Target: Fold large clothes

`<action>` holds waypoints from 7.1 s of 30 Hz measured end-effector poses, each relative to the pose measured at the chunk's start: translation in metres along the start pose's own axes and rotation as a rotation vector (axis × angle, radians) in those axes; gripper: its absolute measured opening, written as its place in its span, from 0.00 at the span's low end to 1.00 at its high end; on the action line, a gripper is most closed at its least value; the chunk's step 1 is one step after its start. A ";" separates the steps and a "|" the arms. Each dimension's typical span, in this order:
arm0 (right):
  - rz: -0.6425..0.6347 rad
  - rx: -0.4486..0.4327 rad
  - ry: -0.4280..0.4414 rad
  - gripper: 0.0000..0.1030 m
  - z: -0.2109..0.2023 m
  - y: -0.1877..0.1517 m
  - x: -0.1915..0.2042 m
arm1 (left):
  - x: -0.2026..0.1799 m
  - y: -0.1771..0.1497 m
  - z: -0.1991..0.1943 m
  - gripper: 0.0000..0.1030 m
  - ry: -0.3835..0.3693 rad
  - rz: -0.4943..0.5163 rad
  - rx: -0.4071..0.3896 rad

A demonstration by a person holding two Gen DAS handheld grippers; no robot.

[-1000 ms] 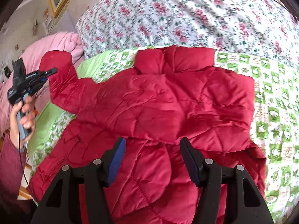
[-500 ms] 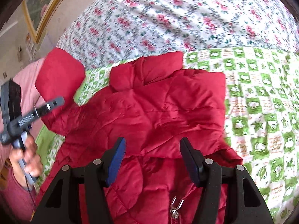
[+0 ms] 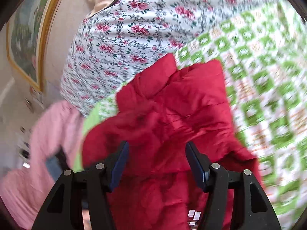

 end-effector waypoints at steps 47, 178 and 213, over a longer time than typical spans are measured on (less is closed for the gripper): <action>-0.178 0.068 -0.311 0.07 0.039 0.038 -0.023 | 0.144 -0.018 -0.030 0.16 -0.052 -0.374 0.051; -0.371 0.388 -0.621 0.77 -0.136 -0.184 -0.026 | 0.136 -0.230 -0.197 0.68 0.015 -0.385 0.289; -0.209 0.568 -0.451 0.51 -0.151 -0.230 -0.057 | 0.081 -0.266 -0.184 0.47 -0.164 -0.214 0.436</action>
Point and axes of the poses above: each gripper's, at about its wrist camera, not at the fingertips, and z roughly the way its jaws point, x to its left, y to its top, the point moved 8 cm from there along z, roughly the way its jaws point, and after that the axes turned 3 degrees about x, right-handed, at the moved point
